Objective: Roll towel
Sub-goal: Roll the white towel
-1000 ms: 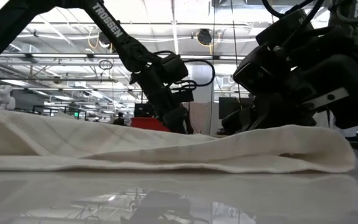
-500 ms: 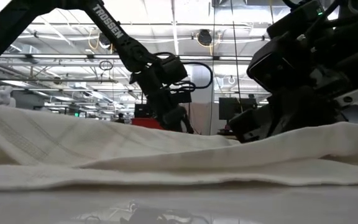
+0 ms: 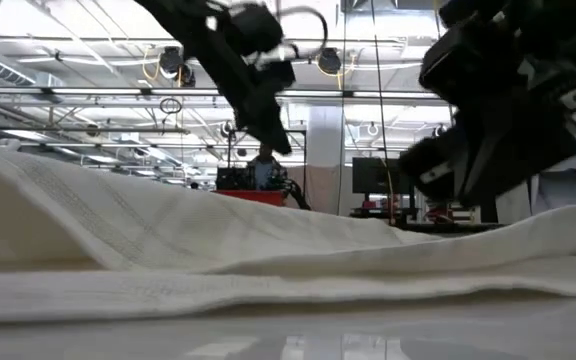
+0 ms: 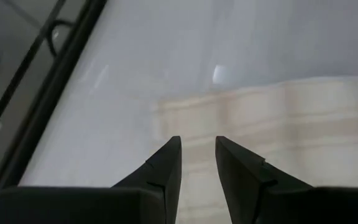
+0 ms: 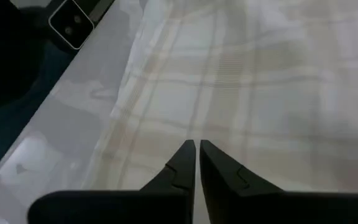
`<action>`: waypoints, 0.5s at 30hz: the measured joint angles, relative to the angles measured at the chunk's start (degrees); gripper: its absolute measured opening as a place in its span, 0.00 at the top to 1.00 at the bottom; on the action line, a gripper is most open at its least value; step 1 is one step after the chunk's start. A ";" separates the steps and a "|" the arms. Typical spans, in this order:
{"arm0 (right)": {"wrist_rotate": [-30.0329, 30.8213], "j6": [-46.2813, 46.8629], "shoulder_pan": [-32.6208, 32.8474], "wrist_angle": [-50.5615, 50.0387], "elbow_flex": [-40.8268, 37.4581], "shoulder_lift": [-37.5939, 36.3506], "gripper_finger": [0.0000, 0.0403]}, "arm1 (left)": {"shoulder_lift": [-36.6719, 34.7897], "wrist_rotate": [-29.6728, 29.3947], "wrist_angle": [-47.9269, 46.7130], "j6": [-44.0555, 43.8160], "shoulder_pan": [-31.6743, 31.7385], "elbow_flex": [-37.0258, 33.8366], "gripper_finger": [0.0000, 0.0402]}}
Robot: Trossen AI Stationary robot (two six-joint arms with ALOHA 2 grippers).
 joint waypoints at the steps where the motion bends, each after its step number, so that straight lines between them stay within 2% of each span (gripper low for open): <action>1: 0.15 -0.99 -0.43 -1.55 0.00 -1.65 0.96 | -1.30 0.00 0.30 -0.48 -1.32 -1.21 0.74; 3: 3.29 -4.61 -1.43 -3.99 -0.02 -4.67 0.96 | -3.16 0.03 1.09 -2.69 -4.17 -4.42 0.74; 6: 15.62 -12.16 -4.49 -5.07 0.09 -7.88 0.96 | -4.36 0.02 2.84 -7.52 -9.29 -10.34 0.74; 8: 21.14 -17.72 -8.38 -3.85 0.07 -8.30 0.96 | -4.53 0.00 6.33 -10.81 -13.34 -14.40 0.74; 11: 19.40 -22.41 -17.41 3.08 0.13 -7.39 0.96 | -4.49 -1.15 12.86 -16.18 -19.73 -20.27 0.74; 15: 13.03 -21.35 -28.84 9.55 0.12 -1.72 0.96 | -4.49 -9.62 17.02 -22.84 -27.32 -23.47 0.74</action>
